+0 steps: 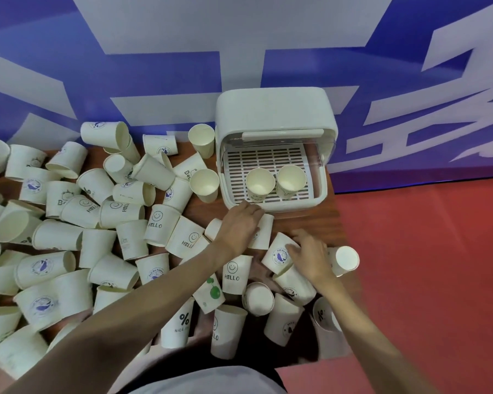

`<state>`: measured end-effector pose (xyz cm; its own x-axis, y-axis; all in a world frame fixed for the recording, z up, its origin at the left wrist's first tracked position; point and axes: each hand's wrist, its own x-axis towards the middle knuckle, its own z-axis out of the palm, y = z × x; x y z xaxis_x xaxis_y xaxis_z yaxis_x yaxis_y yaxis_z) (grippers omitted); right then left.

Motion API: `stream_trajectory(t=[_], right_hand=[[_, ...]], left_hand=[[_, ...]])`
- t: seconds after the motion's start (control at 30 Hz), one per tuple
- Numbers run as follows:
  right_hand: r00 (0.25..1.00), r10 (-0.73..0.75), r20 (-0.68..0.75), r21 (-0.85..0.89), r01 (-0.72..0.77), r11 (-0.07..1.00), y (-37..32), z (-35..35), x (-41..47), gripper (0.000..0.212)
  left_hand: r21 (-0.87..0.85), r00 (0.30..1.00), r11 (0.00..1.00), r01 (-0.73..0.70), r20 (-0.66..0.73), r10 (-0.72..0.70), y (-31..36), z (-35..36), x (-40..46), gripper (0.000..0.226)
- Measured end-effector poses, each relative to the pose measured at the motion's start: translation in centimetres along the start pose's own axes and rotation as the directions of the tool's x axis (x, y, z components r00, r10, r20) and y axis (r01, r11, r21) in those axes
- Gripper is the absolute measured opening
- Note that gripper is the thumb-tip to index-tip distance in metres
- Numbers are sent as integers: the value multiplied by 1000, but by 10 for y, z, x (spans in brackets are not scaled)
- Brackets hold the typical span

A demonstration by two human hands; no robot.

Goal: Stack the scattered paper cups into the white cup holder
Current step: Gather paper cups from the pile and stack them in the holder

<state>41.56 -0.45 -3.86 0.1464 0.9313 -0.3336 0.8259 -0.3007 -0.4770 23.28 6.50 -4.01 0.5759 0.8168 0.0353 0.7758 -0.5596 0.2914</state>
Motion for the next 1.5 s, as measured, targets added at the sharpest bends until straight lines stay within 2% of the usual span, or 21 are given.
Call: stream_trajectory(t=[0.13, 0.27, 0.43, 0.6, 0.8, 0.97, 1.1, 1.33, 1.5], right_hand=[[999, 45, -5, 134, -44, 990, -2, 6, 2, 32], [995, 93, -41, 311, -76, 947, -8, 7, 3, 28], [990, 59, -130, 379, -6, 926, -13, 0, 0, 26], [949, -106, -296, 244, 182, 953, -12, -20, -8, 26], [848, -191, -494, 146, 297, 944, -19, -51, -3, 23], [711, -293, -639, 61, 427, 902, -28, -65, 15, 16], [628, -381, -678, -18, 505, 863, -26, -61, 44, 13], [642, -430, -635, -98, 485, 869, -26, -45, 77, 14], [706, -425, -566, -116, 442, 889, -25, -32, 86, 16]], left_hand=[[21, 997, 999, 44, 60, -45, 3, 5, 1, 43], [-62, 990, 991, 121, 77, -116, 5, 7, 0, 48], [-165, 975, 963, 211, 102, -197, 2, 1, 1, 47], [-220, 985, 960, 173, 44, -168, 0, -11, -7, 18], [-264, 987, 964, -30, -162, -14, 9, -43, -19, 13], [-208, 911, 973, -96, -412, 2, 12, -75, -9, 9], [-60, 884, 994, -87, -464, 50, 3, -79, 8, 7], [36, 929, 998, -46, -366, 56, -14, -61, 21, 11], [29, 953, 999, -14, -302, 23, -24, -47, 32, 16]])
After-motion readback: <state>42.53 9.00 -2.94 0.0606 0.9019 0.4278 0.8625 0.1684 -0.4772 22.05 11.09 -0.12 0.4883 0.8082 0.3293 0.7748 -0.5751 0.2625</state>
